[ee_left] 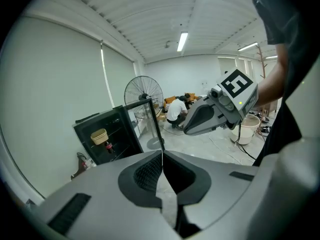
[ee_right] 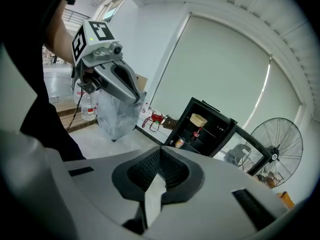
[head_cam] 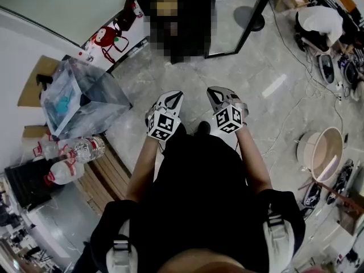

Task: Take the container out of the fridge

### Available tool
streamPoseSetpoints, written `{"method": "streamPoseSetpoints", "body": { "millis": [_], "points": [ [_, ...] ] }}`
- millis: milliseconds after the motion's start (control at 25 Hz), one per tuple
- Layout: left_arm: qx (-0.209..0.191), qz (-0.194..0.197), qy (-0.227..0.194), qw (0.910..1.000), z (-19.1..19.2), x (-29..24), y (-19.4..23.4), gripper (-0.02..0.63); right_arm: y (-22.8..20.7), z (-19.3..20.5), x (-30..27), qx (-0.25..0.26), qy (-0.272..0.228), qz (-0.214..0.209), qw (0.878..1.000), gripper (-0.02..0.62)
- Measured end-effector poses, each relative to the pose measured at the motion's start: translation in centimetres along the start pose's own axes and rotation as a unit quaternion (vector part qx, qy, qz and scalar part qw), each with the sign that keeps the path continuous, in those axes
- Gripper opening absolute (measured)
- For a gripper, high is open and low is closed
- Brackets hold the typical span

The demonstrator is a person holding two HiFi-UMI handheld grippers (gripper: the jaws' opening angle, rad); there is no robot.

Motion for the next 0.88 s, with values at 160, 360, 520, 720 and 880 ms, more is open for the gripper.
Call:
{"method": "streamPoseSetpoints", "body": {
  "millis": [160, 360, 520, 720, 880],
  "points": [
    [-0.002, 0.004, 0.002, 1.0, -0.1, -0.3, -0.9, 0.023, 0.2, 0.9, 0.5, 0.002, 0.005, 0.008, 1.0, -0.002],
    [-0.011, 0.006, 0.0, 0.9999, -1.0, -0.6, -1.7, 0.023, -0.3, 1.6, 1.3, 0.001, 0.003, 0.011, 1.0, -0.002],
    [-0.016, 0.004, -0.001, 0.9999, -1.5, -0.6, -1.9, 0.023, -0.8, 1.7, 1.7, 0.001, 0.0, 0.014, 1.0, -0.002],
    [-0.016, 0.001, 0.002, 0.9999, -1.2, -0.3, -1.9, 0.023, -0.7, 1.8, 1.4, 0.004, 0.001, 0.009, 1.0, -0.002],
    [-0.011, 0.0, 0.005, 0.9999, -0.5, -0.4, -0.9, 0.023, -0.8, 1.3, 0.7, 0.004, 0.003, 0.007, 1.0, -0.002]
  ]
}}
Point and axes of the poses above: the fingertips, and each gripper's own axes: x backward along the fingers, y to its left, z out of its underside, the point moved 8 cm from there along x, backward along the fingers, and after that the axes turned 7 degrees about -x, right-handed, at the moved point
